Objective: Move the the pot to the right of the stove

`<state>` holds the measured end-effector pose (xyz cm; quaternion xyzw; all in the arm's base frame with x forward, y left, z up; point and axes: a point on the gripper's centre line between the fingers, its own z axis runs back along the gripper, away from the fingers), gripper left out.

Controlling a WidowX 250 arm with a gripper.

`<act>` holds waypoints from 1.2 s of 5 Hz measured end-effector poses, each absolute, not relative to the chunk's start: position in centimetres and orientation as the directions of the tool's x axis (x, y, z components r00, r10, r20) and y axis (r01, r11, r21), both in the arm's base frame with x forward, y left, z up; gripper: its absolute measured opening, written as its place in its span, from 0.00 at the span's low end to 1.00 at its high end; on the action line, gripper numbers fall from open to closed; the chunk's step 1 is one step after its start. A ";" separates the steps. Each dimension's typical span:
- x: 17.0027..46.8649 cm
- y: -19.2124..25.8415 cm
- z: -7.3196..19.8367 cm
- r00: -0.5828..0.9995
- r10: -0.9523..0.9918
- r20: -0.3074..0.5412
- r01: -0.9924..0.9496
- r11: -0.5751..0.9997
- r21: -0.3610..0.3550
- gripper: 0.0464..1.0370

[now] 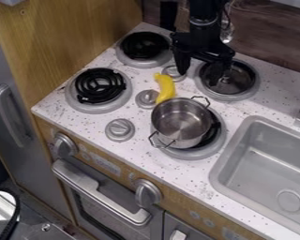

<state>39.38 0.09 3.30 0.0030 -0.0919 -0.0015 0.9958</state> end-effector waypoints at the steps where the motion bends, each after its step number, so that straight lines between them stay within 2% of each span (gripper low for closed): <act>1: 38.6 0.0 1.5 0.991 0.000 0.133 0.000 1.000 0.002 0.96; 2: 36.2 -0.4 0.1 0.996 0.018 0.086 -0.016 1.000 -0.024 0.96; 3: 34.6 -0.9 0.1 0.997 0.026 0.075 -0.022 0.999 -0.044 0.96; 4: 34.2 -2.0 -0.5 0.998 0.026 0.060 -0.021 0.997 -0.078 0.96; 5: 33.7 -2.8 -3.5 1.000 0.010 -0.014 -0.011 0.998 -0.056 0.96; 6: 33.3 -3.5 -4.7 0.998 0.039 -0.051 -0.044 0.995 -0.090 0.96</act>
